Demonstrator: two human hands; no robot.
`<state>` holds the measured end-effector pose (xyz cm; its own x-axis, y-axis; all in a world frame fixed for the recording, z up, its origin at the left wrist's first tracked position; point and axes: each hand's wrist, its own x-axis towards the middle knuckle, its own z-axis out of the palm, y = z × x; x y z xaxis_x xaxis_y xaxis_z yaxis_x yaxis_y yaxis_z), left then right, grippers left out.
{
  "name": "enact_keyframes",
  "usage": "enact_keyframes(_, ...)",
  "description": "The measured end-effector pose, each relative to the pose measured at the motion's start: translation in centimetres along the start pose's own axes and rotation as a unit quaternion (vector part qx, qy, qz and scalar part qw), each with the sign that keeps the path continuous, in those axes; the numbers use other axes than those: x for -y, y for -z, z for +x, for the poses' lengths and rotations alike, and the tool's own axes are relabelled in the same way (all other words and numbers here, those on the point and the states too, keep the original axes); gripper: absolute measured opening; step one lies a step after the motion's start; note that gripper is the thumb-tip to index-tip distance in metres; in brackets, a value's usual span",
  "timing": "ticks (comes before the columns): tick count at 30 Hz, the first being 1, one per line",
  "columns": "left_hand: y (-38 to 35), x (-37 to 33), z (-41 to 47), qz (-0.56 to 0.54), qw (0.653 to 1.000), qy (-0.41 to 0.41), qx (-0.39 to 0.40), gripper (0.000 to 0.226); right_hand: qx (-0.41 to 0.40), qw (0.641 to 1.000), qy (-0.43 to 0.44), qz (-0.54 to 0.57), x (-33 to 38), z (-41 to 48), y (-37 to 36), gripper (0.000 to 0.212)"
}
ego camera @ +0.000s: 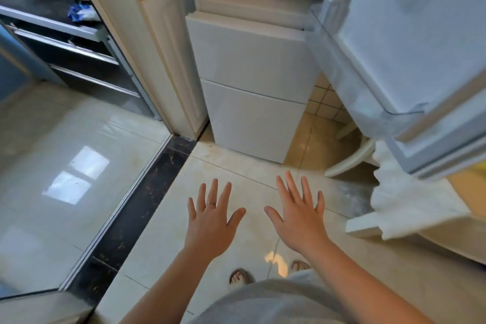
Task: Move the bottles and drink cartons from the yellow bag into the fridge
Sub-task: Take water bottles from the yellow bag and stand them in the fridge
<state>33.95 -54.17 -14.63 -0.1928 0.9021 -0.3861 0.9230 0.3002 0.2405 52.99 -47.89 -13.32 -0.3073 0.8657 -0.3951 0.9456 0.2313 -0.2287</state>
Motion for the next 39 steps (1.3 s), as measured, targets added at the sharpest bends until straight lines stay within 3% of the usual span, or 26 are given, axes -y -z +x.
enact_keyframes(7, -5.7, -10.3, -1.9, 0.050, 0.994, -0.088, 0.041, 0.075, 0.006, 0.998, -0.061, 0.033, -11.3, -6.6, -1.1, 0.074)
enact_keyframes(23, -15.0, -44.1, -6.0, 0.105, 0.964, -0.241, 0.048, 0.078, -0.072, 0.978, -0.174, 0.086, -43.5, -20.2, 2.5, 0.072)
enact_keyframes(39, -16.3, -65.8, 3.1, 0.049, 0.933, -0.356, 0.010, 0.076, -0.167, 0.946, -0.252, 0.114, -63.3, -17.9, 11.5, 0.069)
